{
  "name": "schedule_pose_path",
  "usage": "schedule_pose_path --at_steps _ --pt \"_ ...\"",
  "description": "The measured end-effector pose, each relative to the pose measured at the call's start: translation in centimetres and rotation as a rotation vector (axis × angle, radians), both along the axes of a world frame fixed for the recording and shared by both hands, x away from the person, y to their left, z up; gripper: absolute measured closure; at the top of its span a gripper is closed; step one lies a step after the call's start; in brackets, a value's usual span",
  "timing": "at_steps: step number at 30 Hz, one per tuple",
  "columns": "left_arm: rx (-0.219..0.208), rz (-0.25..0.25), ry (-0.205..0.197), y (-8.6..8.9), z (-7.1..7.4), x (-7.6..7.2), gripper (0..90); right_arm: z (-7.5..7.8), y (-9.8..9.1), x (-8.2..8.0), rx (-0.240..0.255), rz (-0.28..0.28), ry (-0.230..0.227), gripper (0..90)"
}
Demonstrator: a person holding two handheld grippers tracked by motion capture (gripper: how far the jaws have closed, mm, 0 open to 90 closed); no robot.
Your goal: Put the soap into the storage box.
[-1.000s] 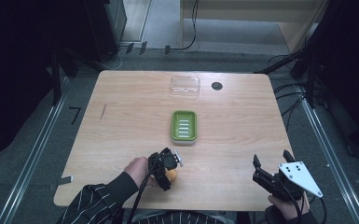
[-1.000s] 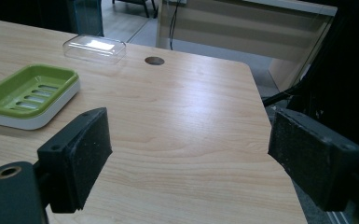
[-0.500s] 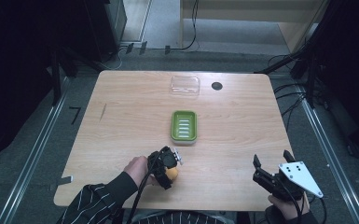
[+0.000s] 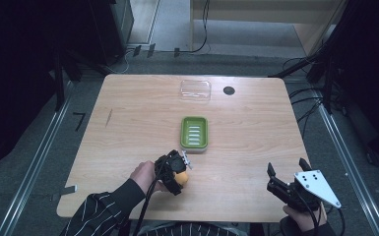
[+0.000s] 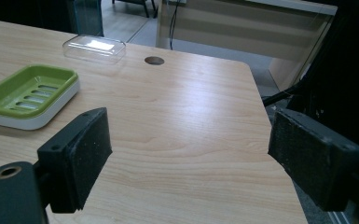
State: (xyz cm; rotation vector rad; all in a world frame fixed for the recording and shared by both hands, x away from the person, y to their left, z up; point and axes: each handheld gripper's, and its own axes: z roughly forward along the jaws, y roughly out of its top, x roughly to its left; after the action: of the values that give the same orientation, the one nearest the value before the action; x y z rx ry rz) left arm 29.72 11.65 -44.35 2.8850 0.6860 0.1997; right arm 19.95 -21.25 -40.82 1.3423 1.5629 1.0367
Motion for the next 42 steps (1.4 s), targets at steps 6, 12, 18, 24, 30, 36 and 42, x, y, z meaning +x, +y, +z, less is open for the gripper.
schedule_pose_path --at_steps 6,12,18,24,30,36,42 --pt "-0.015 0.007 -0.016 0.0 0.2 0.5 26.5 -0.1 -0.2 0.1 -0.005 0.000 -0.001 13.7" --pt "-0.028 0.011 -0.021 -0.1 0.6 0.9 26.6 -0.2 -0.3 0.3 0.001 -0.005 0.006 13.7" --pt "-0.041 0.017 -0.030 0.1 1.1 1.3 26.6 -0.2 -0.2 0.3 -0.002 -0.005 0.008 13.7" --pt "-0.047 0.030 -0.040 0.3 1.7 1.7 26.5 -0.1 -0.2 0.1 -0.006 -0.003 0.004 13.7" --pt "-0.062 0.042 -0.044 0.5 2.1 2.1 26.6 -0.1 -0.1 0.0 0.000 -0.003 0.004 13.7" --pt "-0.072 0.051 -0.061 0.6 2.6 2.7 26.6 -0.1 -0.1 0.0 0.001 -0.003 0.003 13.7" --pt "-0.078 0.053 -0.064 0.7 3.0 3.2 26.6 0.0 -0.1 0.0 -0.001 -0.004 0.003 13.7"
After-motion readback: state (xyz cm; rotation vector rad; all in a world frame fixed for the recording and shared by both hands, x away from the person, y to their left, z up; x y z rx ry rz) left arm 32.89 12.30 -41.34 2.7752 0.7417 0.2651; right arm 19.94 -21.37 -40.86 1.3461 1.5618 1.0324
